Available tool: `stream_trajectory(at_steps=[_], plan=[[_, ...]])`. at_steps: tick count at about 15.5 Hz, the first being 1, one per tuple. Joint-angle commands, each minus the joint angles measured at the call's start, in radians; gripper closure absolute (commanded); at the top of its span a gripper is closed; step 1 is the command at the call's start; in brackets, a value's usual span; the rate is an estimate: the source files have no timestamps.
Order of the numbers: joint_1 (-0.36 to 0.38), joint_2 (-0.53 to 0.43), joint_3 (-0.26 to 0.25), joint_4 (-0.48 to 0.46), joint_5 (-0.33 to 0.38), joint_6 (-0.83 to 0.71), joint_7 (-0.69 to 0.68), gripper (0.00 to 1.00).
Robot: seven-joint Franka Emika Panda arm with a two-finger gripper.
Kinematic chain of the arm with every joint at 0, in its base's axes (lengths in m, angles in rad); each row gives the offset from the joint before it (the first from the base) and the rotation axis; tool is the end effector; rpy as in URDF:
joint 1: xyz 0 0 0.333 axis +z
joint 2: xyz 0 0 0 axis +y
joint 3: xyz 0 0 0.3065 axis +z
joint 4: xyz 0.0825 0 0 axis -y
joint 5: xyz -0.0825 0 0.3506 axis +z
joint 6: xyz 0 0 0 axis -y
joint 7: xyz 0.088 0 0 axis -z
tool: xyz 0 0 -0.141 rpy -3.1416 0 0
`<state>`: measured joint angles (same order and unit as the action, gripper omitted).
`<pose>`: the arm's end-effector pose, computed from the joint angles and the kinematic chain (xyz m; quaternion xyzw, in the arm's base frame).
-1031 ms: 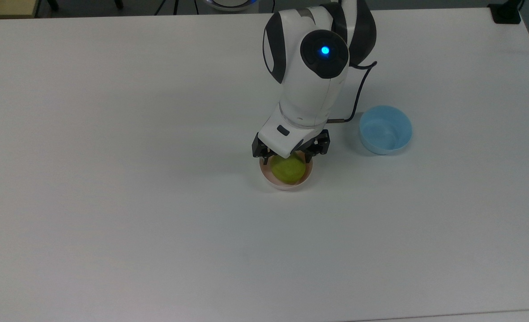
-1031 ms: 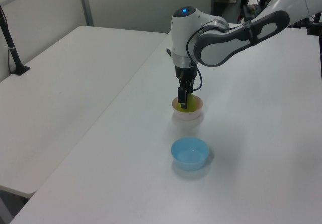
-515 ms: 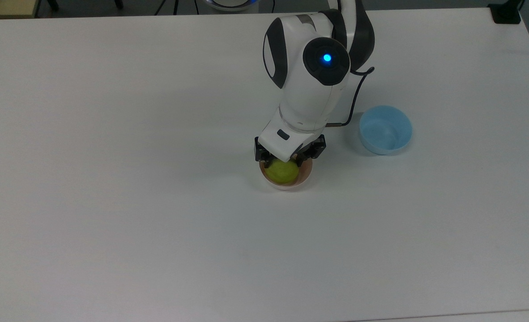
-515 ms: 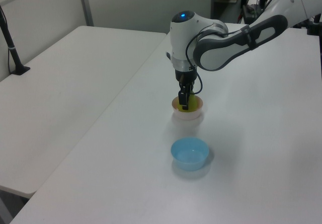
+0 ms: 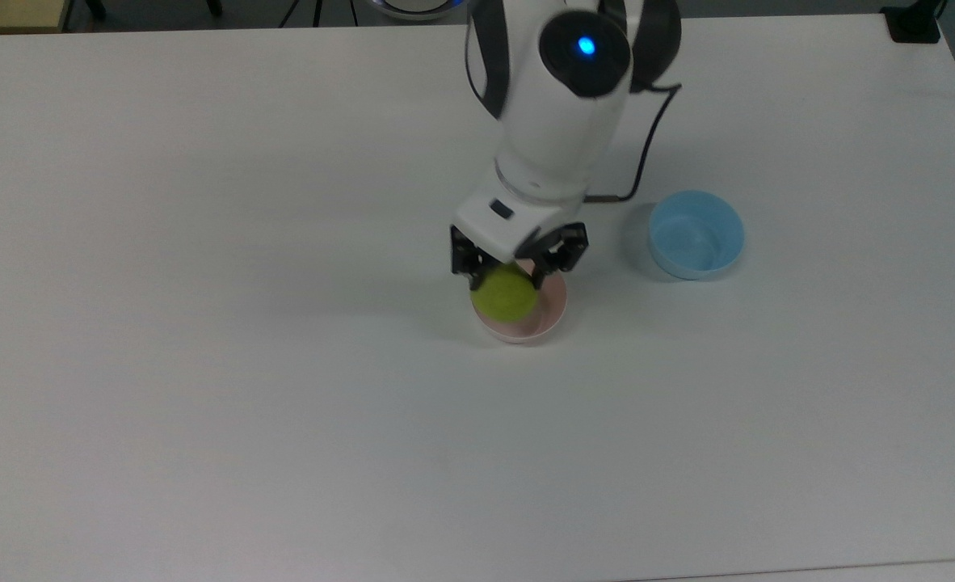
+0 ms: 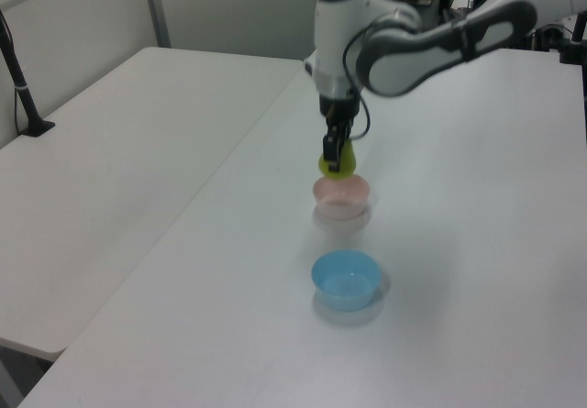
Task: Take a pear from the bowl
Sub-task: 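Lift the pear out of the pink bowl and carry it aside, then lower the pear onto the table beside the pink bowl and release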
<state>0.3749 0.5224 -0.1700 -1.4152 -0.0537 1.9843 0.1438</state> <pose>0.6585 0.1509 0.3766 0.9960 0.0528 0.0379 0.0611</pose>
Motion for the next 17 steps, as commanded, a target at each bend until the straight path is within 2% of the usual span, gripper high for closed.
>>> stream_trajectory(at_steps=[1,5,8,13,16,17], plan=[[-0.069,-0.110,0.004,-0.060,0.002,-0.055,-0.038,0.86],[-0.190,-0.119,0.006,-0.080,0.000,-0.055,-0.114,0.86],[-0.251,-0.093,0.004,-0.079,-0.011,-0.045,-0.158,0.84],[-0.254,-0.006,0.003,-0.079,-0.034,-0.018,-0.159,0.80],[-0.251,0.022,0.001,-0.079,-0.035,-0.015,-0.158,0.71],[-0.251,0.027,0.000,-0.079,-0.035,-0.006,-0.156,0.65]])
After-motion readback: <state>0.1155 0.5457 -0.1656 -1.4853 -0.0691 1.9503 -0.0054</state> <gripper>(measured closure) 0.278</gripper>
